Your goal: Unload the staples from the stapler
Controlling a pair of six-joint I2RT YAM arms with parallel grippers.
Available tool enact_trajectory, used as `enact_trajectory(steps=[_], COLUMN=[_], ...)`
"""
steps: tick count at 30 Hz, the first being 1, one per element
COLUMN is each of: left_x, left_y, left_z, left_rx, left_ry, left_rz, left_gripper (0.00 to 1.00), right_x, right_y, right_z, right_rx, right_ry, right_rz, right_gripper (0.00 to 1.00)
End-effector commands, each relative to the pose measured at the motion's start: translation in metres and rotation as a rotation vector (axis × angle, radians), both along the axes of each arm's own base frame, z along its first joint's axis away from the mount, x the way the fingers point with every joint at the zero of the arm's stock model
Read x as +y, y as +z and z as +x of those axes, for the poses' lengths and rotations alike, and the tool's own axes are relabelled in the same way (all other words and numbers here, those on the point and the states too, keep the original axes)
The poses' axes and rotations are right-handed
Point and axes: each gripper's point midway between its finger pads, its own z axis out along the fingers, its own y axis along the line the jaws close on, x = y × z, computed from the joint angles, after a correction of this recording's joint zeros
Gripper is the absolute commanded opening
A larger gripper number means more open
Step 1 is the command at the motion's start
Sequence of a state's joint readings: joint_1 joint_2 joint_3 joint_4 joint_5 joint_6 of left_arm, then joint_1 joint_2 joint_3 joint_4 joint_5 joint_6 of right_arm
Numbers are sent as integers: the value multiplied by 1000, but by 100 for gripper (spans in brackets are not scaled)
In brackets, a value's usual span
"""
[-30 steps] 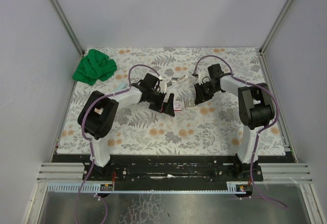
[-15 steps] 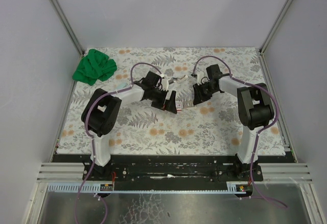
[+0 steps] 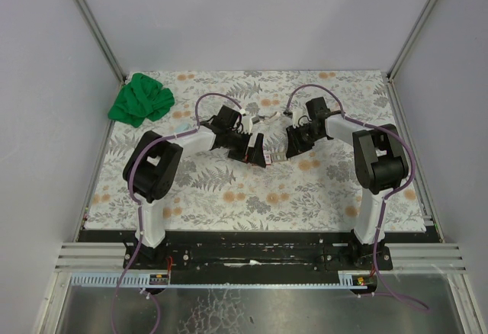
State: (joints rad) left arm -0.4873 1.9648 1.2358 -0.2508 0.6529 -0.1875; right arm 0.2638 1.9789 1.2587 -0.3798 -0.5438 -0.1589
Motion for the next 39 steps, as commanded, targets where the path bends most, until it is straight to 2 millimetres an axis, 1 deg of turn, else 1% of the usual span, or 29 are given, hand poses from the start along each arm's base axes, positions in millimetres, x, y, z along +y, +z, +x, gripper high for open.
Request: enact_trajectory(steps=[1,9,25,29,39], left_x=[-2,-4,-4,-5,-8], left_y=[-14,-19,-22,-21,-22], left_z=[-1,-3,-8,-9,-11], left_rx=[17,28,33,34,34], left_ry=[2,4,4,0,-10], left_rz=[1,4,7,2,2], left_gripper=[100,100,100,100,100], right_x=[4,6,3,5,12], right_y=[2,1,0,2,0], right_z=[-12,-15,-17,-16,-16], right_rx=[21,30,22,28,56], right_ry=[12,20,24,9,-11], right_rz=[0,4,-18,-6,13], right_gripper=[25,25,24,24,25])
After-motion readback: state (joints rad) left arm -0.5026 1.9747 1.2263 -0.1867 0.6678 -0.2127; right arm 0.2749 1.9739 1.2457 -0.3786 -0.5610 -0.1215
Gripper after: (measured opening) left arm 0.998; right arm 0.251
